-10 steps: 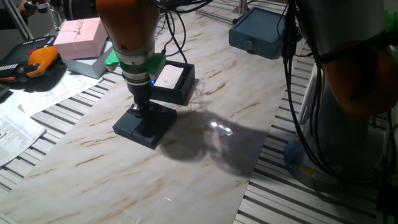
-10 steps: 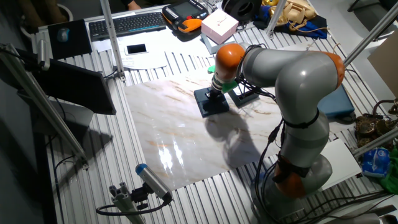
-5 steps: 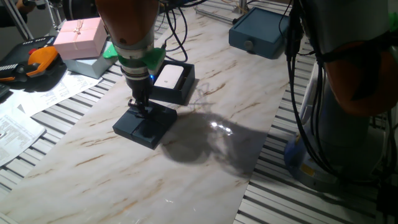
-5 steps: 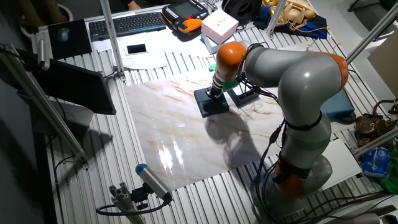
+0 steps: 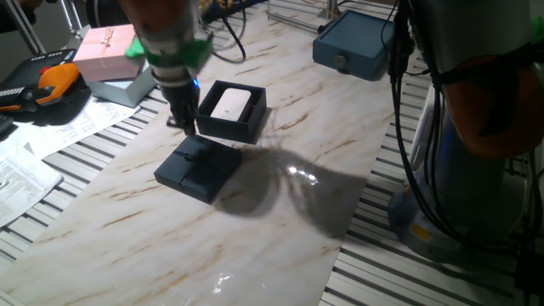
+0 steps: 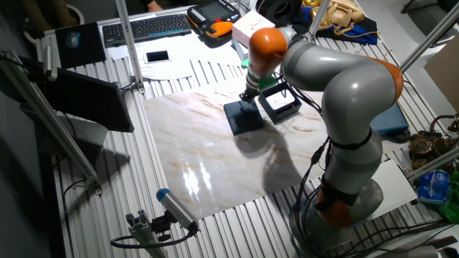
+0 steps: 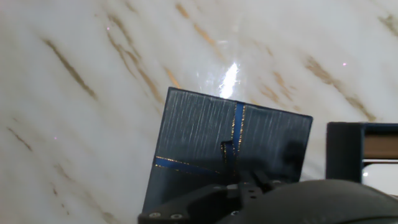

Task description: Open a box

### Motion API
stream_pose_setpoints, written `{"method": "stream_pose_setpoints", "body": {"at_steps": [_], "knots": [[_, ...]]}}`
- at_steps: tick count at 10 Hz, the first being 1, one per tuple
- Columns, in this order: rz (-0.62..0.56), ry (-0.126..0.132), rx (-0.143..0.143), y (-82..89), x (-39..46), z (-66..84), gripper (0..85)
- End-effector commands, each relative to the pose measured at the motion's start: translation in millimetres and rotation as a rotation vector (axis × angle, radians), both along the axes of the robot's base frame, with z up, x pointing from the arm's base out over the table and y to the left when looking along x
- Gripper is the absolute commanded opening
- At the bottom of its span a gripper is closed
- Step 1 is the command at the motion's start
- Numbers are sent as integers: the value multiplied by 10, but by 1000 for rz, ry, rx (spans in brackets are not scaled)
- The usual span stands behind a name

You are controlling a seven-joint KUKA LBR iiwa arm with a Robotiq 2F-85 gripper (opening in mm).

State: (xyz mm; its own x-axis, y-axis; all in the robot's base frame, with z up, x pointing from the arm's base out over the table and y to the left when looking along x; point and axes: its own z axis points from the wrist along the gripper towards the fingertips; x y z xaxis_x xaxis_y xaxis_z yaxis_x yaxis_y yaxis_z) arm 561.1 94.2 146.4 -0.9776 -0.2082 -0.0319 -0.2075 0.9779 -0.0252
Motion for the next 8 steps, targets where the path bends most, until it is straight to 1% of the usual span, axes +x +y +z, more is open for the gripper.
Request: {"method": "stream_pose_setpoints", "body": {"at_steps": [1,3,5,6,7,8], "knots": [[-5,1,-9,-27,11,231,0],[-15,-8,-23,-77,19,489,0],[-26,-11,-39,-64,-12,685,0],[-42,-27,-41,-53,-32,715,0],[-71,-39,-41,-46,-22,701,0],[-82,-51,-47,-46,-22,701,0]]}}
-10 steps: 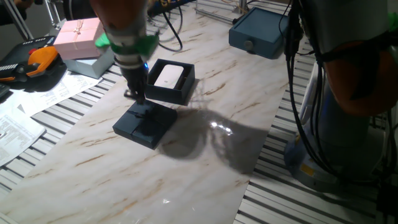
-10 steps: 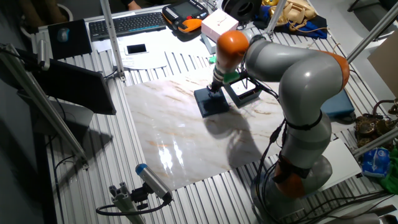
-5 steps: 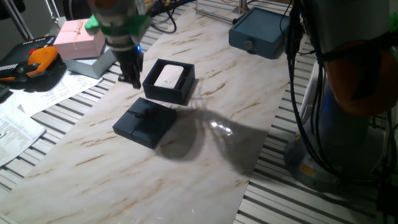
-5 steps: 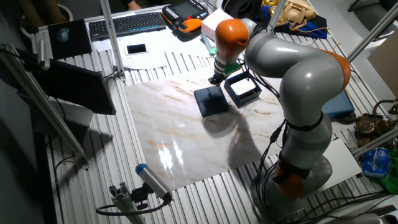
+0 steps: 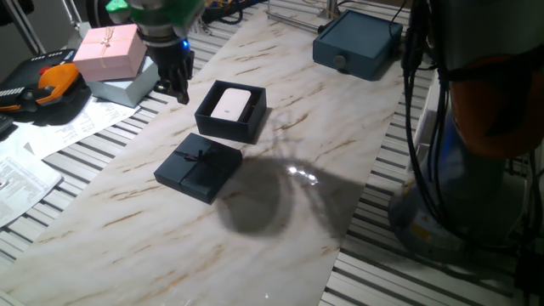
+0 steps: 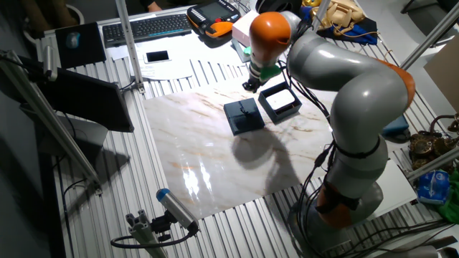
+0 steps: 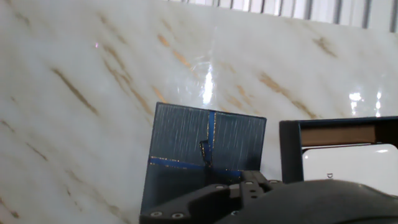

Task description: Open a box

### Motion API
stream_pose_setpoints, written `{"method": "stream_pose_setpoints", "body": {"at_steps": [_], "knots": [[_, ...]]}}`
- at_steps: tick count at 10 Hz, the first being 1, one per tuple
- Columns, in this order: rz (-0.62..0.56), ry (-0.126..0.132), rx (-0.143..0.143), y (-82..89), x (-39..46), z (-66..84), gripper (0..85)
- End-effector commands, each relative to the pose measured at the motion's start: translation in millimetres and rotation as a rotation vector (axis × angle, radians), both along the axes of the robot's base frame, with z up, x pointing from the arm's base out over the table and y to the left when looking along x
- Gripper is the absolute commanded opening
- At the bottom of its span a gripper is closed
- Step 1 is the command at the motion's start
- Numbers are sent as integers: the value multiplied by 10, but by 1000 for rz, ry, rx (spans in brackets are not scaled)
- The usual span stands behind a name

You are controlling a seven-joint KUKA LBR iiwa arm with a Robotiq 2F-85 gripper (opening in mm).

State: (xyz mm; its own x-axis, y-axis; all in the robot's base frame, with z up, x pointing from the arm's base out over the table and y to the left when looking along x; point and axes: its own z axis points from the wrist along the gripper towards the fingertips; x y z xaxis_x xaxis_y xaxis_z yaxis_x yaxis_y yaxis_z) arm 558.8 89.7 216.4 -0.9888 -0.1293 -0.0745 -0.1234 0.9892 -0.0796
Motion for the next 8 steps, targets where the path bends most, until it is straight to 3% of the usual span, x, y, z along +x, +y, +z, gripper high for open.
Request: {"method": "stream_pose_setpoints", "body": {"at_steps": [1,3,4,6,7,8], "knots": [[-27,-18,11,-1,1,1,0],[-81,-64,75,-1,1,1,0],[-108,-70,83,-1,1,1,0],[-178,-46,113,-1,1,1,0],[-199,-11,146,-1,1,1,0],[-223,15,159,-1,1,1,0]]}}
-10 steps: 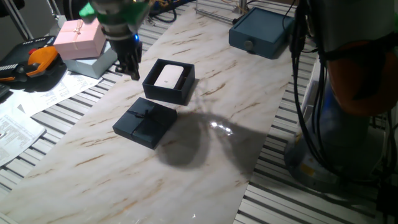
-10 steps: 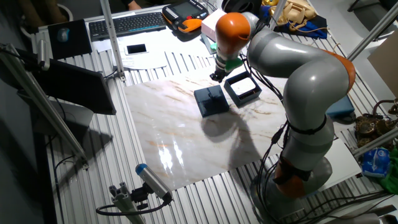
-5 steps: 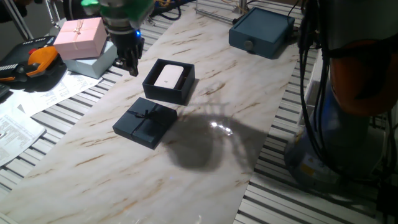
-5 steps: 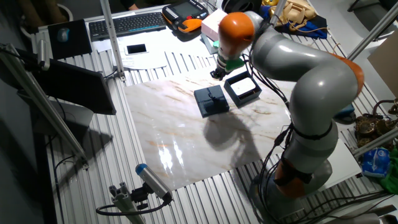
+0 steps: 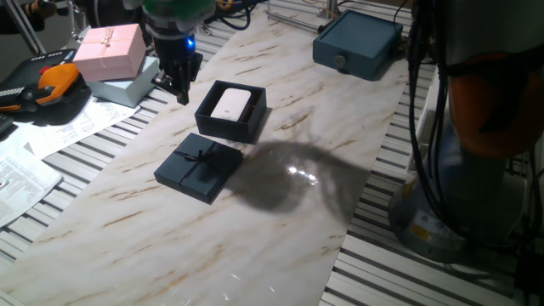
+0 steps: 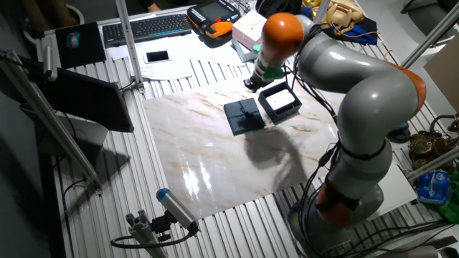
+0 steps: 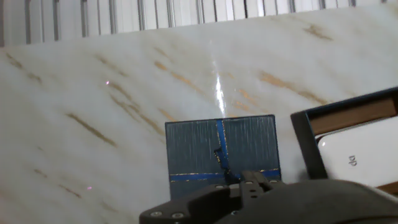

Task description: Open a box

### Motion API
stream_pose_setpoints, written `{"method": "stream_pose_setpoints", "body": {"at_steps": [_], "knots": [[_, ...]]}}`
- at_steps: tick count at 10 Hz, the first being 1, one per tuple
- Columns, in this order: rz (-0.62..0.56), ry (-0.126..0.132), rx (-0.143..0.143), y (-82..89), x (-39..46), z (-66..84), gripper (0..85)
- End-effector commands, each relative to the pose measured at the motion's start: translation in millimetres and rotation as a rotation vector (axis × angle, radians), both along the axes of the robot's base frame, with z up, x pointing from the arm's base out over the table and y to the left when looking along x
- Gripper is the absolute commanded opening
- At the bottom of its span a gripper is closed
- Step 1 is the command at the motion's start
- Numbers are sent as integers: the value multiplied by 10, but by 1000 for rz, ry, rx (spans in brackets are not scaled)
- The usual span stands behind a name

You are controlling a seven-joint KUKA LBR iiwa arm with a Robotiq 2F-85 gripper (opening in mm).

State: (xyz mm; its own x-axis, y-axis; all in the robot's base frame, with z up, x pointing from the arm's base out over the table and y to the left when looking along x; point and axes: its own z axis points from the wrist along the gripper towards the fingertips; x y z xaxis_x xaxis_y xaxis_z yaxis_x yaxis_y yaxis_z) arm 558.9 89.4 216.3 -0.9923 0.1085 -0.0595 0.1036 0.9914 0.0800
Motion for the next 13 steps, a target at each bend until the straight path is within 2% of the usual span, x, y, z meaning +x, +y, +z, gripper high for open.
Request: {"method": "stream_pose_setpoints", "body": {"at_steps": [1,4,6,7,8,9,10,12,13], "knots": [[-14,12,0,2,0,2,0],[-4,20,-21,3,17,35,0],[23,25,-33,37,36,186,0],[40,32,-49,88,50,277,0],[60,42,-79,165,85,369,0],[64,59,-83,255,130,454,0],[61,64,-77,321,144,496,0],[48,61,-80,402,108,468,0],[49,61,-70,383,95,462,0]]}}
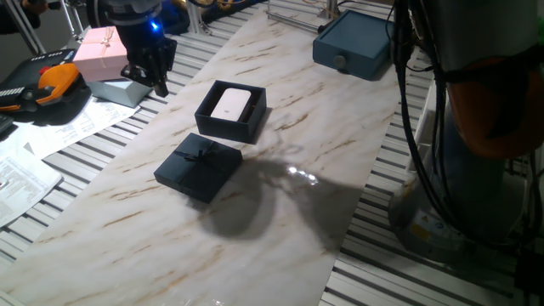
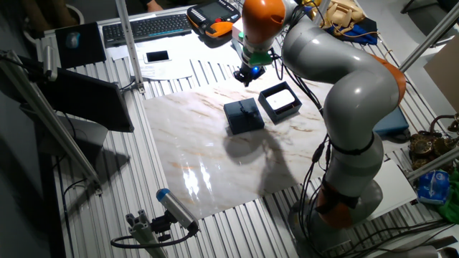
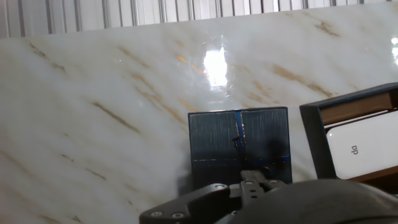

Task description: Open a box

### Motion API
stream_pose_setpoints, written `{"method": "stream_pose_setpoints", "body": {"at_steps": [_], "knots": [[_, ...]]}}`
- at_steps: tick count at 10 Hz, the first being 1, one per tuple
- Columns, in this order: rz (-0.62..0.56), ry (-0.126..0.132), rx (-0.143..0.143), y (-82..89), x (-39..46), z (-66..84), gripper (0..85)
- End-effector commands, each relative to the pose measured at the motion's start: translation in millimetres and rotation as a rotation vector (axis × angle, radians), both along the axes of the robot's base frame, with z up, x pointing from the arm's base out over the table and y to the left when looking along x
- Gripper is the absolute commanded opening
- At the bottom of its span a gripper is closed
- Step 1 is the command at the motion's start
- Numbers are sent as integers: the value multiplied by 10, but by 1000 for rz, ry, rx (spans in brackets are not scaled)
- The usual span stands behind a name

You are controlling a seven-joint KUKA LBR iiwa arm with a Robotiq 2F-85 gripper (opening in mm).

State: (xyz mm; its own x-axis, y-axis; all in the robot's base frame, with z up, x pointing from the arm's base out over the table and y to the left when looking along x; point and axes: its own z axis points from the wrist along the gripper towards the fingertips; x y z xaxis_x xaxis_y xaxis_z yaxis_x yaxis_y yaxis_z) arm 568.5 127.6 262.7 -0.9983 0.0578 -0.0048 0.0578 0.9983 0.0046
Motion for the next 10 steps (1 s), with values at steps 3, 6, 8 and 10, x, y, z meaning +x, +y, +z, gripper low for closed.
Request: {"method": "stream_pose_setpoints", "body": {"at_steps": [3,6,8,10], "knots": [[-3,0,-4,-13,-9,17,0],[2,-3,3,1,-25,13,0],[-1,-11,-9,-9,-15,18,0],[-8,-14,-12,-12,-19,23,0]]}}
